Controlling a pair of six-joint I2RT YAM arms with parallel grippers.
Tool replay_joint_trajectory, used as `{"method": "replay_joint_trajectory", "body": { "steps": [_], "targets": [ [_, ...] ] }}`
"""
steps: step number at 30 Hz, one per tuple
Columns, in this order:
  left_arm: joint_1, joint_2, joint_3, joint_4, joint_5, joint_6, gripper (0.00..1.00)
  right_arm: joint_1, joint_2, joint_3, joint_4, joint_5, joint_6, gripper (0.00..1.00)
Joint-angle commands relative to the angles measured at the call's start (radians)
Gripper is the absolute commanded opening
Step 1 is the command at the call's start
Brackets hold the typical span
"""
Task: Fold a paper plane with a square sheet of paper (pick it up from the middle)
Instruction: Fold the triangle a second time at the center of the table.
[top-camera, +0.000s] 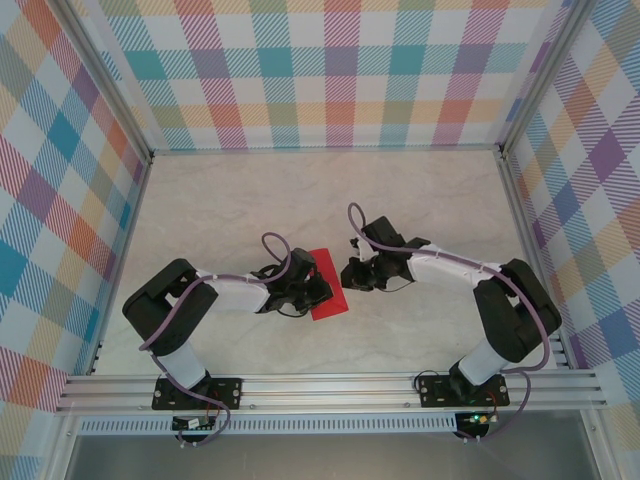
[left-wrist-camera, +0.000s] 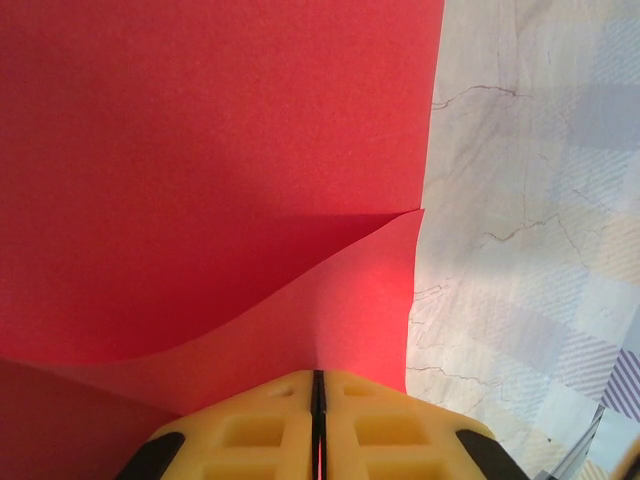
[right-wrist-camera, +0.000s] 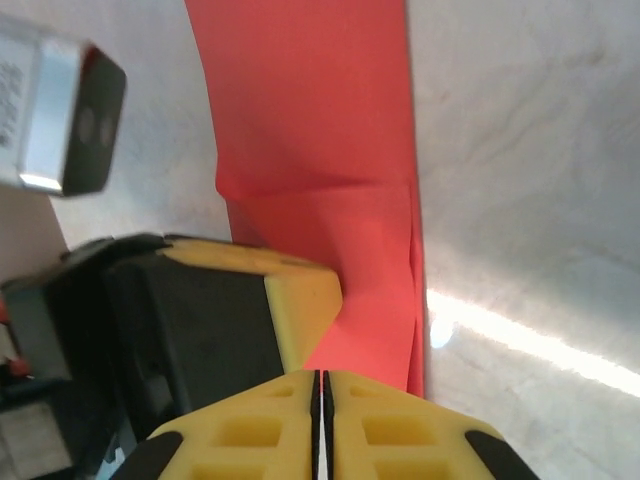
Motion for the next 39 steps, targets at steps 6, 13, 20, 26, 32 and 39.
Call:
{"method": "replay_joint_trajectory", "body": {
  "steps": [6,13,20,26,32,39],
  "targets": [
    [-0.008,0.051,0.013,-0.092,-0.042,-0.023,0.1,0.056,0.06,-0.025,0.007,-0.051,0.037,0.07],
    [-0.007,0.048,0.012,-0.096,-0.045,-0.026,0.09,0.061,0.117,-0.019,-0.005,-0.033,0.038,0.05],
    [-0.008,0.047,0.01,-0.102,-0.048,-0.025,0.09,0.061,0.143,-0.011,-0.064,0.065,0.04,0.05],
    [-0.007,0.043,0.009,-0.11,-0.059,-0.028,0.09,0.059,0.132,-0.027,-0.096,0.096,0.047,0.05],
    [-0.007,0.041,0.009,-0.11,-0.06,-0.029,0.09,0.059,0.054,-0.011,-0.059,0.021,0.057,0.06],
    [-0.007,0.042,0.009,-0.102,-0.058,-0.03,0.09,0.059,0.117,0.012,-0.024,-0.011,0.053,0.06]
  ]
}}
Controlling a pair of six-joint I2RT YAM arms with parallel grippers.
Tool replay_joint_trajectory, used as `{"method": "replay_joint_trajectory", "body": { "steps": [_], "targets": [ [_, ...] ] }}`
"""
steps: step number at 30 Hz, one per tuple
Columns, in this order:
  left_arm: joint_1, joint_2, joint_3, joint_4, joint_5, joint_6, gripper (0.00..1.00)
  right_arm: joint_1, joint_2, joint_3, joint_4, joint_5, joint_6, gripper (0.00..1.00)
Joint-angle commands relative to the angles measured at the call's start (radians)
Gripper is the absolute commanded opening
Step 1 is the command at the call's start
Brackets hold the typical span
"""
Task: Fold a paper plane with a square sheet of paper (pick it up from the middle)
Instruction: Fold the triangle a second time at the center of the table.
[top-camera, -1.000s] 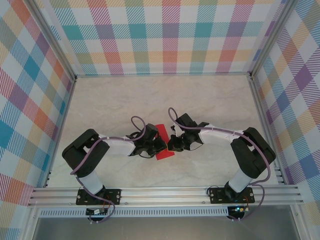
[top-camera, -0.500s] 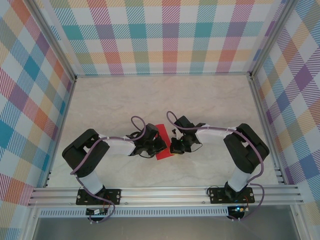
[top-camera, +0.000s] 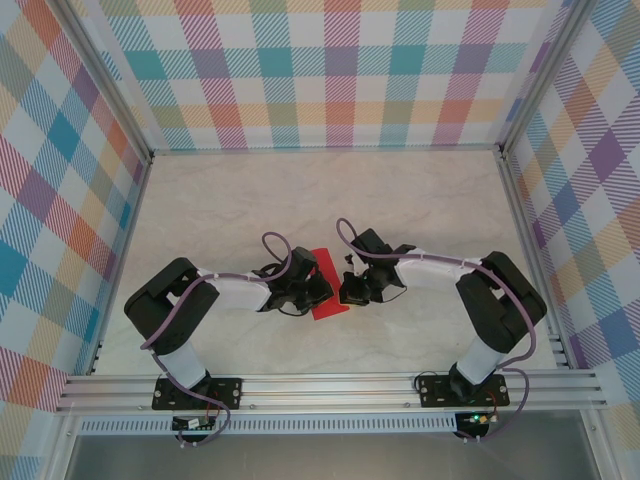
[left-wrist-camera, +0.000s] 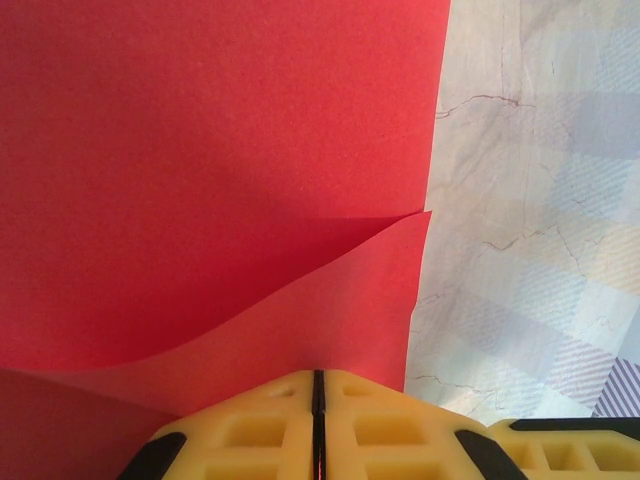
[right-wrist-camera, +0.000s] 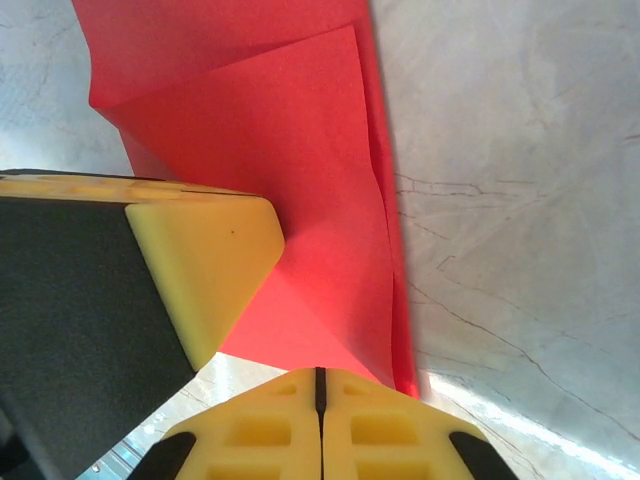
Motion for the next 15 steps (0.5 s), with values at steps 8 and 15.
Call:
{"method": "replay_joint_trajectory", "body": {
  "steps": [8,15],
  "targets": [
    [-0.005,0.022,-0.007,-0.083,-0.061,-0.007,0.09,-0.003,0.07,0.0,-0.034,0.052,0.002,0.05],
    [0.023,0.003,-0.017,-0.07,-0.06,0.021,0.11,-0.014,0.082,-0.05,-0.06,0.073,0.004,0.05]
  ]
}}
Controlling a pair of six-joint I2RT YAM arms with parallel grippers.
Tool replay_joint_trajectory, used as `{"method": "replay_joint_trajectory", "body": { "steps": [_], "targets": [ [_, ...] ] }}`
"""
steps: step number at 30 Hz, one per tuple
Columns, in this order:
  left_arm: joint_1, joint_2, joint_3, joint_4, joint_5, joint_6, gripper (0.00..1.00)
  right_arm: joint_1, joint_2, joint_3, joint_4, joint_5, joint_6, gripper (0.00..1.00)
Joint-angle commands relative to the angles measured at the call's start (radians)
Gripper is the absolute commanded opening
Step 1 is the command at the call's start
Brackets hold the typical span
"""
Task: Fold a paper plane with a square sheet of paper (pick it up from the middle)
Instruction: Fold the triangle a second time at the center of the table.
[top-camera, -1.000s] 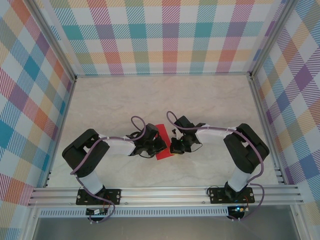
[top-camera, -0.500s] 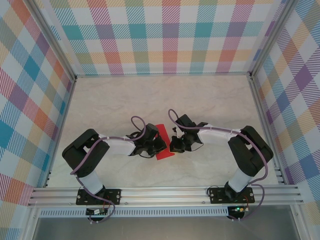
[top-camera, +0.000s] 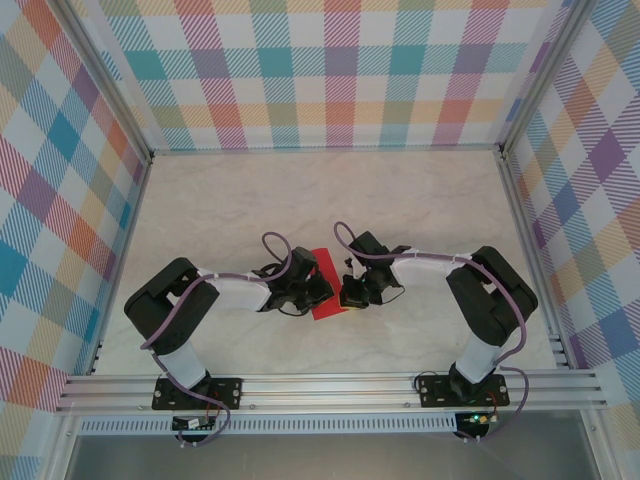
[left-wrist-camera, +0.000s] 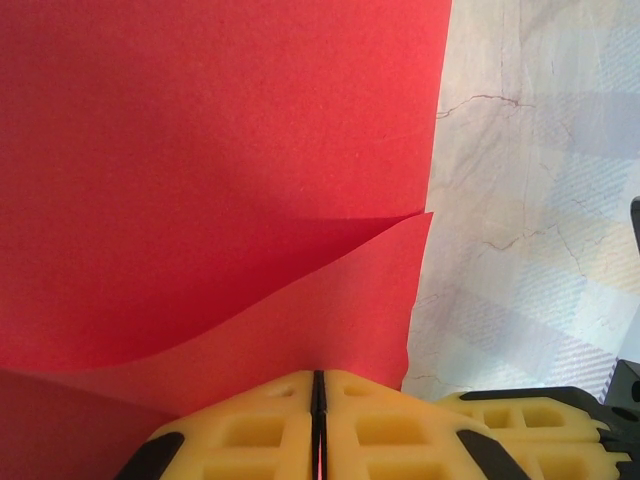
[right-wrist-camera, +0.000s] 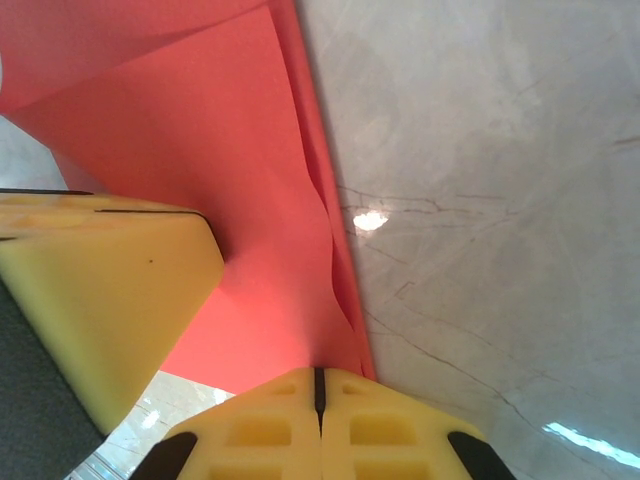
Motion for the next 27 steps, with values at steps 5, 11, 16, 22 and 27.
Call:
{"method": "replay_joint_trajectory", "body": {
  "steps": [5,11,16,22,27],
  "targets": [
    [0.063,-0.013,-0.037,-0.051,-0.036,0.055,0.12,-0.015,0.033,-0.06,-0.086,0.072,0.0,0.05],
    [0.121,-0.041,-0.054,-0.051,-0.011,0.116,0.12,-0.02,0.047,-0.063,-0.102,0.083,0.004,0.05],
    [0.17,-0.042,-0.059,-0.068,-0.003,0.169,0.12,-0.022,0.053,-0.065,-0.105,0.088,0.006,0.05],
    [0.238,-0.064,-0.053,-0.131,-0.025,0.243,0.12,-0.022,0.047,-0.061,-0.107,0.09,0.009,0.05],
    [0.265,-0.146,-0.035,-0.183,-0.013,0.295,0.12,-0.021,0.04,-0.06,-0.101,0.086,0.013,0.05]
  ]
}}
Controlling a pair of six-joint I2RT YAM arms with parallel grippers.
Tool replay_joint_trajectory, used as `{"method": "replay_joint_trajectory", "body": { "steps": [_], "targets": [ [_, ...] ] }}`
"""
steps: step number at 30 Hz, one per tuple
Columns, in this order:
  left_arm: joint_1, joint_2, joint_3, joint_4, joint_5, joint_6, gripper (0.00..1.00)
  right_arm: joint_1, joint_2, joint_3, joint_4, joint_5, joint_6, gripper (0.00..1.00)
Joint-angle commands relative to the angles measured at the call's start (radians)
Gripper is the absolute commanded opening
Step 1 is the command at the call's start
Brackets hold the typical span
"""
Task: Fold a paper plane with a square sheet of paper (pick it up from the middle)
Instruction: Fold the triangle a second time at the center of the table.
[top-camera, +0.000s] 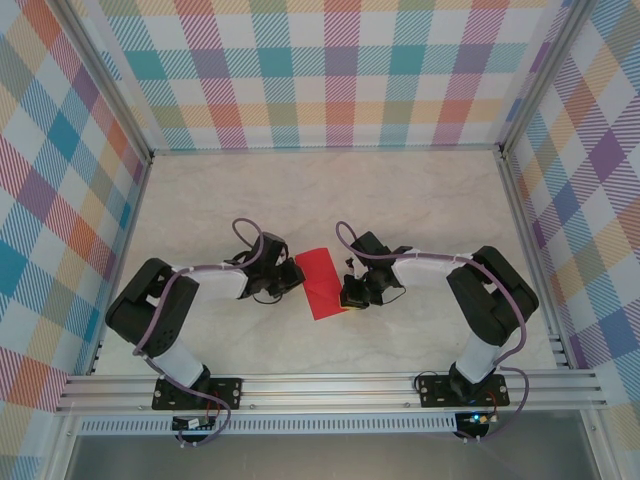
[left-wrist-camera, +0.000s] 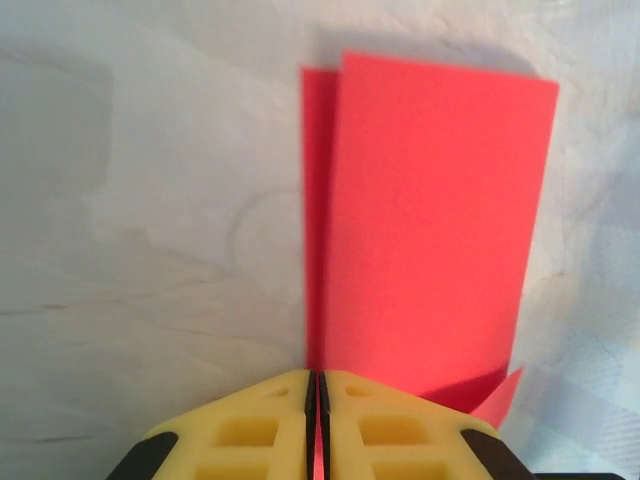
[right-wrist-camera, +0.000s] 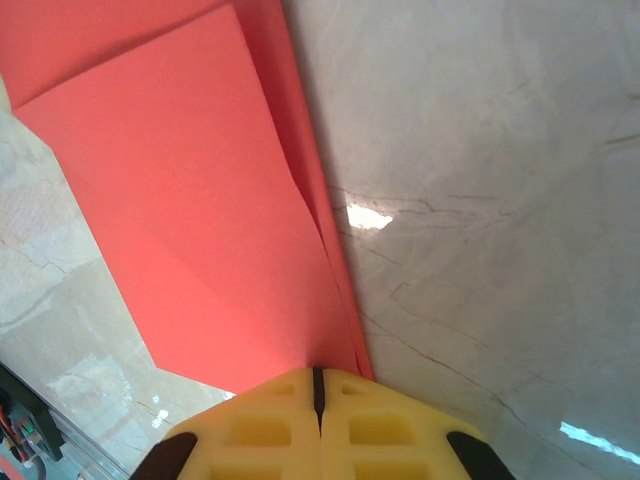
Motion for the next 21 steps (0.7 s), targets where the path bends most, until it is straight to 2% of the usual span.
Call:
{"method": "replay_joint_trajectory", "body": {
  "steps": [1,9,14,21],
  "targets": [
    [0.015,-0.081,0.003,-0.074,-0.009,0.061,0.13,-0.01,0.038,-0.047,-0.105,0.094,0.011,0.05],
    [-0.067,-0.207,-0.019,-0.015,0.06,0.006,0.14,-0.01,0.011,-0.035,-0.101,0.076,0.018,0.05],
    [-0.123,-0.129,-0.045,0.098,0.091,-0.054,0.13,-0.01,-0.036,-0.03,-0.079,0.049,0.017,0.06],
    [-0.142,-0.019,-0.013,0.158,0.117,-0.069,0.13,-0.011,-0.136,-0.013,0.004,-0.042,0.014,0.1]
  ]
}}
